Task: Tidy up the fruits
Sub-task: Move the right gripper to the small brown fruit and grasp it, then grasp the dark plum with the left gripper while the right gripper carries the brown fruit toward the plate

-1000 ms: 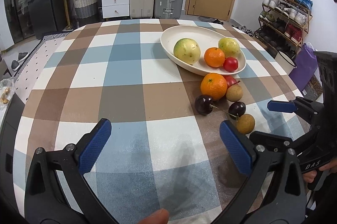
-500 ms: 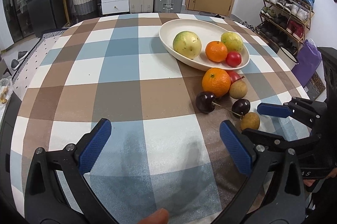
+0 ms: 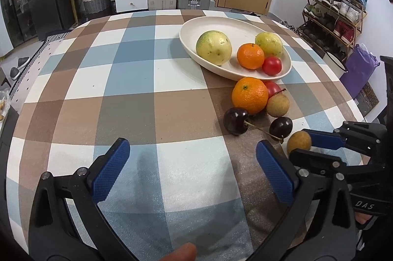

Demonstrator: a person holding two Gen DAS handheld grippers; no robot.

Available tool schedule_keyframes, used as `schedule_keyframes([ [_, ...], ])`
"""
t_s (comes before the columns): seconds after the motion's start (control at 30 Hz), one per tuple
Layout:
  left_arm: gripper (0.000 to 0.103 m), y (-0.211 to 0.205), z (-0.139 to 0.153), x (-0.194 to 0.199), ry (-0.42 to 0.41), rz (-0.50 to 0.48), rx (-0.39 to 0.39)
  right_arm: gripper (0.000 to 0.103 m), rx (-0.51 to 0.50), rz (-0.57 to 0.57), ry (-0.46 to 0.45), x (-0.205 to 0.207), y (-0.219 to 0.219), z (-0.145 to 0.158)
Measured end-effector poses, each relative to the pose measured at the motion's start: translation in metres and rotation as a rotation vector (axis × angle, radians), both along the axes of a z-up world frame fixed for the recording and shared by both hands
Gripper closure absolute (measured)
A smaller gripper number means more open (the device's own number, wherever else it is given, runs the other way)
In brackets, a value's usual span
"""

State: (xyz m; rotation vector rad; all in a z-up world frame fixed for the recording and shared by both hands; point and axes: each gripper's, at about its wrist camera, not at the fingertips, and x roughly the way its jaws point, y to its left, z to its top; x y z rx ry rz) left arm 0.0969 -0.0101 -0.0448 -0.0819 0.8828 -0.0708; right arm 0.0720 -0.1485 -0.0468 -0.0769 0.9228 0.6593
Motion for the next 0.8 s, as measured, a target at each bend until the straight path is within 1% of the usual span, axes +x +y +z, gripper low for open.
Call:
schedule_keyframes([
  [0.43,0.000,-0.012,-0.007,0.018,0.028,-0.029,0.021,0.073,0.045,-0.108,-0.017,0.008,-0.045,0.011],
  [0.53,0.000,-0.017,-0.010,0.023,0.035,-0.036,0.042,0.073,0.045,-0.124,-0.019,0.010,-0.050,0.012],
  [0.73,0.001,-0.027,-0.010,0.031,0.031,-0.066,0.054,0.073,0.046,-0.149,-0.018,0.011,-0.057,0.012],
  [0.8,0.004,-0.029,-0.009,0.033,0.029,-0.078,0.057,0.073,0.048,-0.154,-0.016,0.011,-0.059,0.011],
])
